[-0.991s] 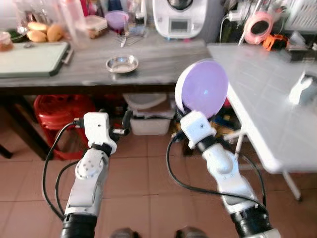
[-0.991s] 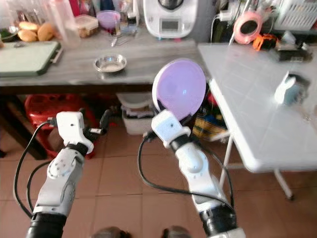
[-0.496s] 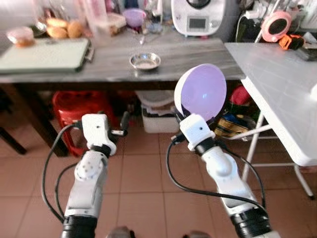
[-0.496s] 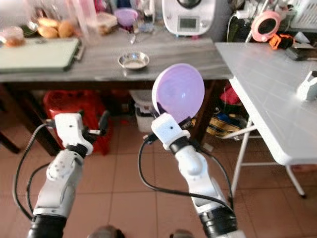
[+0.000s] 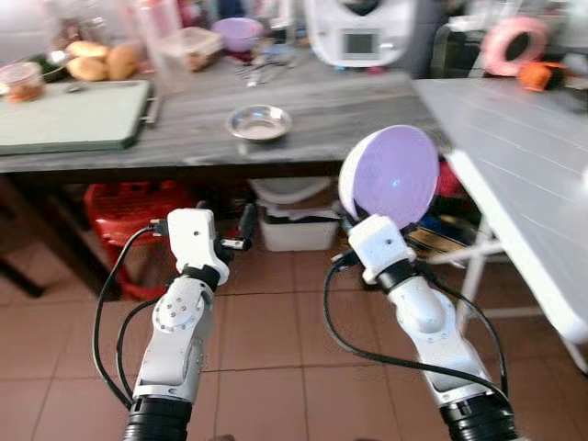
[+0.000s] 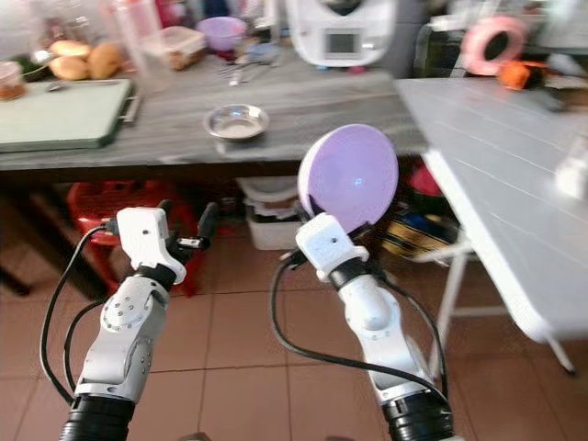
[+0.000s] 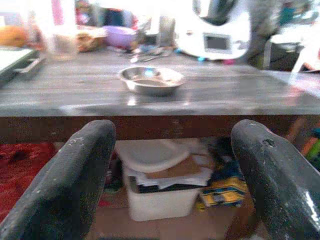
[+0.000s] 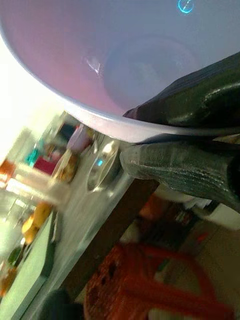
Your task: Setting the table
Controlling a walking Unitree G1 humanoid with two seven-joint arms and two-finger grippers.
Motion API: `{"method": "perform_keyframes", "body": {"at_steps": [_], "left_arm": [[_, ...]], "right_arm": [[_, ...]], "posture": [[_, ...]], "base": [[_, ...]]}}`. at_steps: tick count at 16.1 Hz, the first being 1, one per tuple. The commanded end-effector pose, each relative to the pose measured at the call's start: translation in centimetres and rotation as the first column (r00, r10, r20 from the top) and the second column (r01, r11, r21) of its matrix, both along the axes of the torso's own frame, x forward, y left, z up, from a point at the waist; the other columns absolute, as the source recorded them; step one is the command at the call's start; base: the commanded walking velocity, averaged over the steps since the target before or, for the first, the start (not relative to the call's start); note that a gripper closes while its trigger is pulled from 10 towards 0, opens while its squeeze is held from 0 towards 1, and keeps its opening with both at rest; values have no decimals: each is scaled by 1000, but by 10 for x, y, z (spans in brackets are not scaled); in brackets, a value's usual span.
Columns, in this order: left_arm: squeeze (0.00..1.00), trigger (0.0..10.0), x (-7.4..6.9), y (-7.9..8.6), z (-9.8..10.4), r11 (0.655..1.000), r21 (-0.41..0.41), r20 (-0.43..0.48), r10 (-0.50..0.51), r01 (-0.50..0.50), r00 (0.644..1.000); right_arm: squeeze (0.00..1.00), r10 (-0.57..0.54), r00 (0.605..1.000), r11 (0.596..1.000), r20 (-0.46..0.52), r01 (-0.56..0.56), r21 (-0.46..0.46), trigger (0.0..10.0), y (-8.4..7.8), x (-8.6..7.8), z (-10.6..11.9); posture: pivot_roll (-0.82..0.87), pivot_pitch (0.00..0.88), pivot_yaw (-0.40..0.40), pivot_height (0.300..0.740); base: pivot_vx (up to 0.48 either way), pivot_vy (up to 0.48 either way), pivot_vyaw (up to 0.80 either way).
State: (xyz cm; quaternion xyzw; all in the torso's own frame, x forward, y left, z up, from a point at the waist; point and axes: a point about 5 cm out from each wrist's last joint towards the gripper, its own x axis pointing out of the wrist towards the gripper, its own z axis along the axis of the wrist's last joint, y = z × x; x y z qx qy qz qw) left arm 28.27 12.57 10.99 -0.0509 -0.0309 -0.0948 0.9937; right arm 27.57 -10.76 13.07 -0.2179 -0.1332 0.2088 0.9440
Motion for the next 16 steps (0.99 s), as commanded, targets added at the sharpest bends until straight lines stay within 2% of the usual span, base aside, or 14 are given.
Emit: {"method": "perform_keyframes", "body": {"at_steps": [1,3,5,11,16], "left_arm": [[0,10000,3,-1,2,1000,3,7,-7,7,1000],[0,10000,3,-1,3,1000,3,9,-7,7,1000],[0,10000,3,-2,3,1000,3,9,-9,9,1000],[0,10000,5,-5,5,1000,-2,17,-14,15,1000],[0,10000,5,-6,5,1000,-2,17,-11,11,1000]], "right_arm": [[0,8,999,1000,47,-8,2,10000,1,1,11],[0,5,999,1000,46,-5,3,10000,0,2,12],[0,-3,999,1000,46,2,21,10000,-2,3,14],[0,15,999,1000,52,-15,-1,10000,-1,3,15],[0,21,998,1000,56,-21,0,10000,-1,5,18]], "posture": [[-41,0,23,740],[-42,0,24,740],[-46,0,24,740],[-50,0,26,740],[-49,0,25,740]], "base": [[480,0,800],[480,0,800],[480,0,0],[480,0,0],[480,0,677]]}}
